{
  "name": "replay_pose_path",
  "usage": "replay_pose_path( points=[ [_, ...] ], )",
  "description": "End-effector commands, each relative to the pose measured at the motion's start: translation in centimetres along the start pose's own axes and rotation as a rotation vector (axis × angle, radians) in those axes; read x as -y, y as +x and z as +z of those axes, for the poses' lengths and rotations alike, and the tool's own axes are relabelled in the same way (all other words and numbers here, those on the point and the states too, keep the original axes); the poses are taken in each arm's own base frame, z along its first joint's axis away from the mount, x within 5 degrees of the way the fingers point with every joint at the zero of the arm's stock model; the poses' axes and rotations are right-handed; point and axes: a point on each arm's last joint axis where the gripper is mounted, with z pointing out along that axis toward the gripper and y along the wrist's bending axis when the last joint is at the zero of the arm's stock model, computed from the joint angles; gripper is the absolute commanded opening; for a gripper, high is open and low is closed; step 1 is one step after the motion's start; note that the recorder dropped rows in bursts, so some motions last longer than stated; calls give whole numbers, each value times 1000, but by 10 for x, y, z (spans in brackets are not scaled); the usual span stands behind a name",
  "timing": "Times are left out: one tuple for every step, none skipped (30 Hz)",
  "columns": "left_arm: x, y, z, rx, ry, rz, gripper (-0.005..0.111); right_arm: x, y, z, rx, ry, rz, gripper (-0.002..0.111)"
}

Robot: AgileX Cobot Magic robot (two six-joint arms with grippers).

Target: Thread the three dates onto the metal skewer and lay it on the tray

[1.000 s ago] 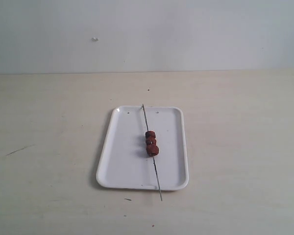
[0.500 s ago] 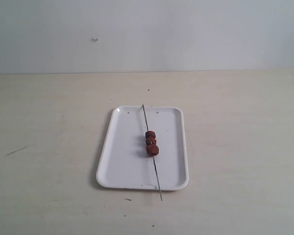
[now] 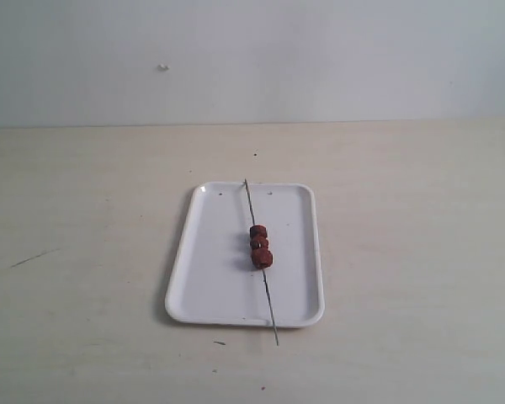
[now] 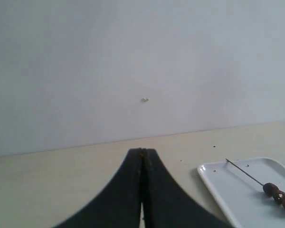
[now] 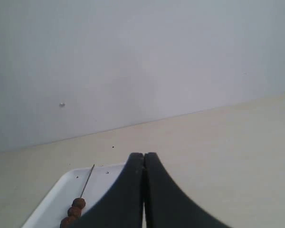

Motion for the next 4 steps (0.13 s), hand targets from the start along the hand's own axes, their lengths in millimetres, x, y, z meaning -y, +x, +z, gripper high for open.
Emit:
replay_pose_path(
  points=[
    [0, 1, 0, 4, -2, -11, 1, 1, 1, 0, 6, 4, -9, 0],
    [0, 1, 0, 4, -2, -11, 1, 1, 1, 0, 6, 4, -9, 0],
    [0, 1, 0, 4, -2, -11, 1, 1, 1, 0, 6, 4, -9, 0],
    [0, 1, 0, 4, -2, -11, 1, 1, 1, 0, 6, 4, -9, 0]
  ],
)
